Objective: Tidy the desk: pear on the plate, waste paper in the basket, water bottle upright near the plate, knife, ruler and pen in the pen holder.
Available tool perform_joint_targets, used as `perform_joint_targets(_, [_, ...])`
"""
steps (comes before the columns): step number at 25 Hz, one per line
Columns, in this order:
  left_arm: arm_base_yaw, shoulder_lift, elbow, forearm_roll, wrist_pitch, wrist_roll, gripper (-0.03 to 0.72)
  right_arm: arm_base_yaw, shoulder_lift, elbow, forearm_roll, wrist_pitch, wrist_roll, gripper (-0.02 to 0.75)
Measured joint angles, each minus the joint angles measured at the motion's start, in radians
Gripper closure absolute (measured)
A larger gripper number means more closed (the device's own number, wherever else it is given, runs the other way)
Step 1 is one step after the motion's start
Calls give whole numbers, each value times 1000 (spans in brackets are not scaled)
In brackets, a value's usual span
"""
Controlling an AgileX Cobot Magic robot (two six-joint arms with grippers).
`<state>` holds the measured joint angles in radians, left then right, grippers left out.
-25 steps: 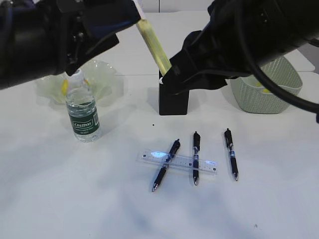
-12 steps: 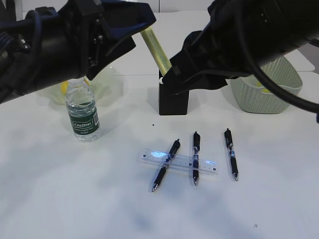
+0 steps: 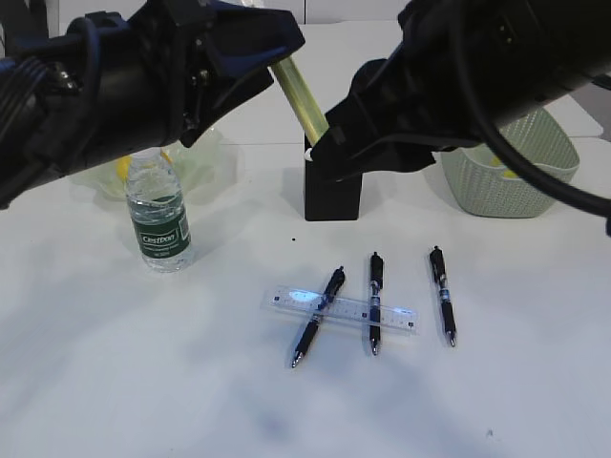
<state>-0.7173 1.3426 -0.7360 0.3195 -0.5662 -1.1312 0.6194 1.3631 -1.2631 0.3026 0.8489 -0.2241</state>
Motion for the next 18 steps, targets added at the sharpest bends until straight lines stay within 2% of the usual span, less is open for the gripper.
perform_joint_targets(4, [0, 0, 0, 0, 0, 0, 451, 0, 0, 0, 0, 0, 0, 612])
perform_joint_targets(6, [0, 0, 0, 0, 0, 0, 485, 0, 0, 0, 0, 0, 0, 612])
perform_joint_targets(14, [0, 0, 0, 0, 0, -2, 589, 0, 0, 0, 0, 0, 0, 612])
perform_joint_targets(18, [-2, 0, 0, 0, -2, -2, 608, 0, 0, 0, 0, 0, 0, 612])
